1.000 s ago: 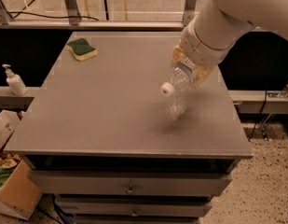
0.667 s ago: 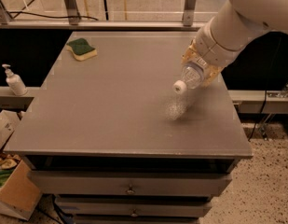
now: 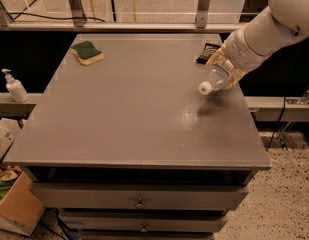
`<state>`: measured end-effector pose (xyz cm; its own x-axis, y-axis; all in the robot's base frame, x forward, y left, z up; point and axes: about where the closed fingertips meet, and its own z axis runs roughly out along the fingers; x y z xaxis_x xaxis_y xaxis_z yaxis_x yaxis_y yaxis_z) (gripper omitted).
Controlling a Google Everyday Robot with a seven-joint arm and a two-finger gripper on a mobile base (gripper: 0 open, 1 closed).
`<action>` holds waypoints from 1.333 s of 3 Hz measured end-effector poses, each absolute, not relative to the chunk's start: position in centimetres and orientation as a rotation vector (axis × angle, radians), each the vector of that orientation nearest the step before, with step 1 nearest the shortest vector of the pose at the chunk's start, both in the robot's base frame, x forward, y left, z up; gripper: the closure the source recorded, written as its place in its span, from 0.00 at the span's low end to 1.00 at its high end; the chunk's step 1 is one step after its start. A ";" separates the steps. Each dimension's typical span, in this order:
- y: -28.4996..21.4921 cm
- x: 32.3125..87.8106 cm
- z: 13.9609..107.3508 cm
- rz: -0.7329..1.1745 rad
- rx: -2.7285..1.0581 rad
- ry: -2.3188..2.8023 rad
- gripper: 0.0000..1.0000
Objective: Move blue plastic bottle near rxbar chocolate
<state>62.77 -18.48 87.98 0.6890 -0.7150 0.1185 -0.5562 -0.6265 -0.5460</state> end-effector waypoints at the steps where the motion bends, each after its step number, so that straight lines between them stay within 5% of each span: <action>1: -18.8 65.0 86.3 -0.398 -2.406 0.946 1.00; 3: -17.6 67.9 84.1 -0.326 -2.460 0.886 1.00; 4: -16.5 68.8 84.0 -0.309 -2.485 0.859 0.83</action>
Offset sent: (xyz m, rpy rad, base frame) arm 0.0648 0.0068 -0.0392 0.0380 0.0583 0.1146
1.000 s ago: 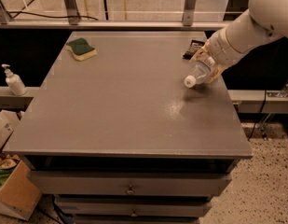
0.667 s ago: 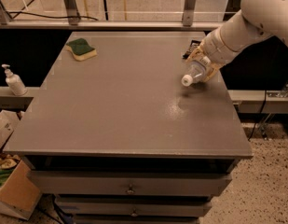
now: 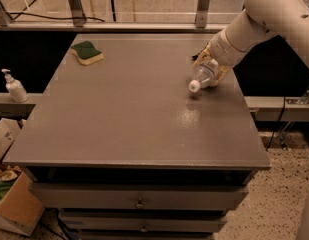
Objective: Move blue plastic bottle near rxbar chocolate
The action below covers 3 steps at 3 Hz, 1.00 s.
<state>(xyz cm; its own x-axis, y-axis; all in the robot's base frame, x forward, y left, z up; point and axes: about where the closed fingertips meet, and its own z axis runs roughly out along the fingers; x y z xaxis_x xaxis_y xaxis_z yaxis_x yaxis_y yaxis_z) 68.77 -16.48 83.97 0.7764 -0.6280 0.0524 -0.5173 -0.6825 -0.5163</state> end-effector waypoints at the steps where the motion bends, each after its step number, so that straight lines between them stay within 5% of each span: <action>1: -15.8 69.2 84.0 -0.303 -2.508 0.839 0.61; 3: -15.6 69.2 84.5 -0.307 -2.546 0.833 0.13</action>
Offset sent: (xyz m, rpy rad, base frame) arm 0.0072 0.0090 0.0122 -0.0557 0.0071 0.0298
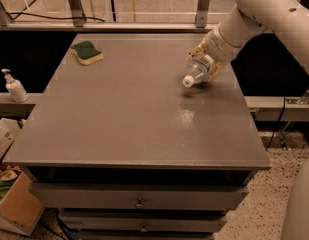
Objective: Move blue plastic bottle near rxbar chocolate
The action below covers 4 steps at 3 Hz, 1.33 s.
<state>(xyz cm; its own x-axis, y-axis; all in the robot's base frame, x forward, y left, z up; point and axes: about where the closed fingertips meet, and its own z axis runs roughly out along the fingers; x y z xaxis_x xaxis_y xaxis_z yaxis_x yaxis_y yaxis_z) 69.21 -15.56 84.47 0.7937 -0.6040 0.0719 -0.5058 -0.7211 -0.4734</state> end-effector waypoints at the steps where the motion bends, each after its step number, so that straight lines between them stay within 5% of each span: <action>1: -15.9 69.0 84.8 -0.316 -2.561 0.837 0.00; 4: -19.8 66.3 88.8 -0.403 -2.461 1.008 0.00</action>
Offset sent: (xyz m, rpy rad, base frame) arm -0.0114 -0.0157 0.0180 -0.0534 -0.0056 -0.0131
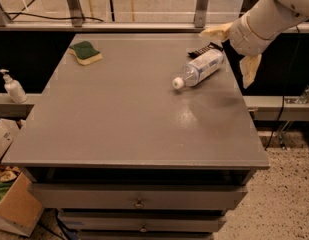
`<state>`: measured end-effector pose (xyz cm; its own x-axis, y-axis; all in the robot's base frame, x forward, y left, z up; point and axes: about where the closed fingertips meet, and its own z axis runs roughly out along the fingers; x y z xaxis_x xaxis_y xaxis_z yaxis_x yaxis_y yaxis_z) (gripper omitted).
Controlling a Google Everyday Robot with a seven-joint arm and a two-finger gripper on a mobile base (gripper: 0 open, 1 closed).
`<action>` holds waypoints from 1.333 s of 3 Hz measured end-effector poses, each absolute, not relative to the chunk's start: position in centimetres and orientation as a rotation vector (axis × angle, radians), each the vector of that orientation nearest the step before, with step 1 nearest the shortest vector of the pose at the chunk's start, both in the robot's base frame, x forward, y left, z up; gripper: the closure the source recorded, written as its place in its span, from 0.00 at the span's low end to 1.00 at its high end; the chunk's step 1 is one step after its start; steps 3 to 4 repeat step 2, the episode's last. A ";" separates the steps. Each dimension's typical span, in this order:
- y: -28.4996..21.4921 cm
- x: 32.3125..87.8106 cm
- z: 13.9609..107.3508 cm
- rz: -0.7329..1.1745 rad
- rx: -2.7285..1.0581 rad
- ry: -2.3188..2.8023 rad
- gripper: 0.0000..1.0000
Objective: Move blue plastic bottle near rxbar chocolate
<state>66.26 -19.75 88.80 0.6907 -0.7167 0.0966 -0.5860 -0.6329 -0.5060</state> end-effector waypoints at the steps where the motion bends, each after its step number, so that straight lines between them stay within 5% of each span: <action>1: -23.0 63.6 91.0 -0.447 -2.329 1.193 0.00; 4: -23.0 63.6 91.0 -0.447 -2.329 1.193 0.00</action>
Offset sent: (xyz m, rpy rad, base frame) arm -0.0232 -0.0295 0.0205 0.0485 -0.0252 -0.1362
